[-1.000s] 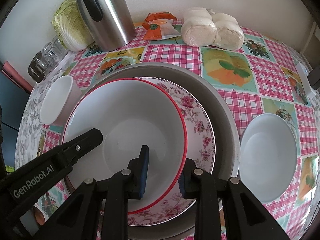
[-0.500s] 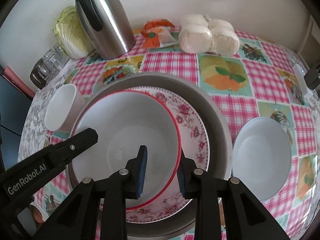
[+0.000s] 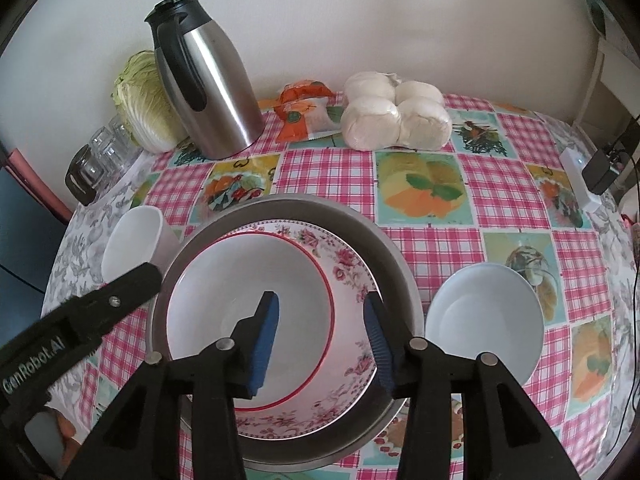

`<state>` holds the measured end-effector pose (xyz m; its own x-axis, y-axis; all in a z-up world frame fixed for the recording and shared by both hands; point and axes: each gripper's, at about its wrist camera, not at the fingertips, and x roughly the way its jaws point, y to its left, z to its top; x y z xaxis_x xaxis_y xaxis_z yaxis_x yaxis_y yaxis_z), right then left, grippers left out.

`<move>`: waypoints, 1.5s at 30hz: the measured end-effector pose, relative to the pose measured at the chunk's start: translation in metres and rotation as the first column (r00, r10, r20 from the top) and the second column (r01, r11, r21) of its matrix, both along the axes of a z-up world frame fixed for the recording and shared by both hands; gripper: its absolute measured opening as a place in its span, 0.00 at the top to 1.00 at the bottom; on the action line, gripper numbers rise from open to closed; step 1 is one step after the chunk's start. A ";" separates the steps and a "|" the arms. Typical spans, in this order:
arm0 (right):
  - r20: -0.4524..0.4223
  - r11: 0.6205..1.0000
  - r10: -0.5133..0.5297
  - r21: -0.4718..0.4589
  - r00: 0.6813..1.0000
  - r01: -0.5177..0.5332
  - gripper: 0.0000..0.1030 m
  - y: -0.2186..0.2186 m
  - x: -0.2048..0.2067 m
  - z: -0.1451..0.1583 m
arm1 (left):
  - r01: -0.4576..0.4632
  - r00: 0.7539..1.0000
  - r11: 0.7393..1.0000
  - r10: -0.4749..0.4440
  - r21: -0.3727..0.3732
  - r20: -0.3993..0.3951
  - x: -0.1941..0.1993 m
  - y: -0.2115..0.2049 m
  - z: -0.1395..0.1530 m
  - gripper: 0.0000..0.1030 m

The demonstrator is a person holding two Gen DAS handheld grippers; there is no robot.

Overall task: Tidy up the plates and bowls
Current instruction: 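Open both grippers and release the red-rimmed bowl, then move both grippers back from the stacked basin toward the white square bowl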

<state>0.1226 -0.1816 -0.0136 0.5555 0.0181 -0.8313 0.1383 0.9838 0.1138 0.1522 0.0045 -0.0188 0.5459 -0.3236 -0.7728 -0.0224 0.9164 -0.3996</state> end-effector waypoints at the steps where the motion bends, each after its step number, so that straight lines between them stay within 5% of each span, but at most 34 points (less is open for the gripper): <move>1: -0.002 1.000 -0.002 0.001 1.000 0.002 0.54 -0.001 0.000 -0.001 | -0.015 1.000 1.000 0.016 0.009 -0.017 0.001 0.003 -0.002 0.36; 20: -0.024 0.999 0.008 -0.048 1.000 -0.009 0.22 0.015 0.005 -0.010 | -0.144 0.985 0.977 0.157 0.157 -0.074 0.007 0.027 -0.018 0.02; 45: 0.064 0.997 -0.049 -0.059 0.997 0.053 0.13 0.018 -0.002 0.002 | -0.236 0.971 0.944 0.239 0.229 0.013 0.008 0.048 -0.011 0.00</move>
<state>0.1208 -0.1633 -0.0117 0.6056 -0.0608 -0.7934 0.1829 0.9810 0.0644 0.1604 0.0524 -0.0298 0.5732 -0.0006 -0.8194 -0.2549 0.9503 -0.1790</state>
